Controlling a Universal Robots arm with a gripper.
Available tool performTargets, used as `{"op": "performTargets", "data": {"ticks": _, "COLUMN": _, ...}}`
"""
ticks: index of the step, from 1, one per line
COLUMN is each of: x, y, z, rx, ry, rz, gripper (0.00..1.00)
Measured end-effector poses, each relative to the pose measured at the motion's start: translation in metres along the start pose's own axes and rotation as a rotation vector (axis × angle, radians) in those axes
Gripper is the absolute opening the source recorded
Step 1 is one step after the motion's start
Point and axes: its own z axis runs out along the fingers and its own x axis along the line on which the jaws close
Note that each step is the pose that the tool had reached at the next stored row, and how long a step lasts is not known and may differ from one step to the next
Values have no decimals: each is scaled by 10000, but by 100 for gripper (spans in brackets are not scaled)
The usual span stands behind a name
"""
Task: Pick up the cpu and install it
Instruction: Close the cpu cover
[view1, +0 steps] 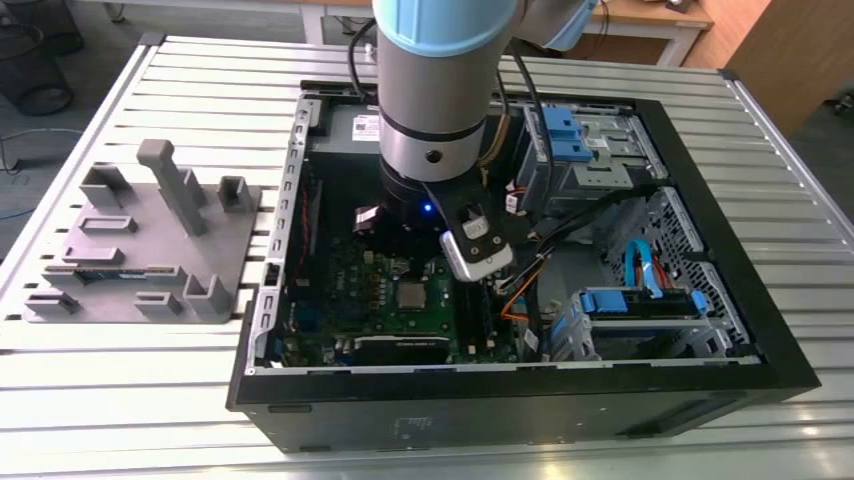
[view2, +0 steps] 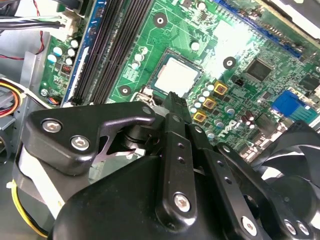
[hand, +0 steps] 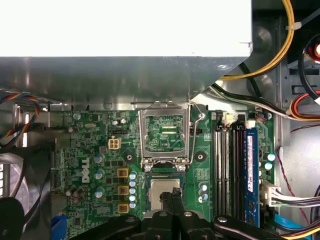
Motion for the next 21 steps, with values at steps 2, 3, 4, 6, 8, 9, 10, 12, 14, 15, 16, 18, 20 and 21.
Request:
{"op": "performTargets", "data": {"ticks": 2, "x": -26, "y": 11, "z": 3, "rx": 0, "ry": 1, "rz": 0, "gripper": 11}}
{"op": "performTargets", "data": {"ticks": 3, "x": -40, "y": 17, "z": 4, "rx": 0, "ry": 1, "rz": 1, "gripper": 11}}
{"op": "performTargets", "data": {"ticks": 4, "x": -52, "y": 23, "z": 5, "rx": 0, "ry": 1, "rz": 0, "gripper": 11}}
{"op": "performTargets", "data": {"ticks": 6, "x": -81, "y": 37, "z": 8, "rx": -1, "ry": 0, "rz": 1, "gripper": 11}}
{"op": "performTargets", "data": {"ticks": 8, "x": -109, "y": 50, "z": 11, "rx": -1, "ry": 0, "rz": 0, "gripper": 11}}
{"op": "performTargets", "data": {"ticks": 9, "x": -123, "y": 57, "z": 12, "rx": -1, "ry": 0, "rz": -1, "gripper": 11}}
{"op": "performTargets", "data": {"ticks": 10, "x": -138, "y": 64, "z": 13, "rx": 0, "ry": 0, "rz": 0, "gripper": 11}}
{"op": "performTargets", "data": {"ticks": 12, "x": -172, "y": 77, "z": 17, "rx": -1, "ry": 0, "rz": 0, "gripper": 11}}
{"op": "performTargets", "data": {"ticks": 14, "x": -206, "y": 90, "z": 19, "rx": 0, "ry": 0, "rz": 1, "gripper": 11}}
{"op": "performTargets", "data": {"ticks": 15, "x": -224, "y": 96, "z": 21, "rx": 0, "ry": 0, "rz": 0, "gripper": 11}}
{"op": "performTargets", "data": {"ticks": 16, "x": -242, "y": 103, "z": 22, "rx": -1, "ry": 0, "rz": 1, "gripper": 11}}
{"op": "performTargets", "data": {"ticks": 18, "x": -283, "y": 116, "z": 25, "rx": 0, "ry": 0, "rz": 0, "gripper": 11}}
{"op": "performTargets", "data": {"ticks": 20, "x": -323, "y": 130, "z": 28, "rx": -1, "ry": 0, "rz": 0, "gripper": 11}}
{"op": "performTargets", "data": {"ticks": 21, "x": -343, "y": 137, "z": 29, "rx": -1, "ry": 0, "rz": -2, "gripper": 11}}
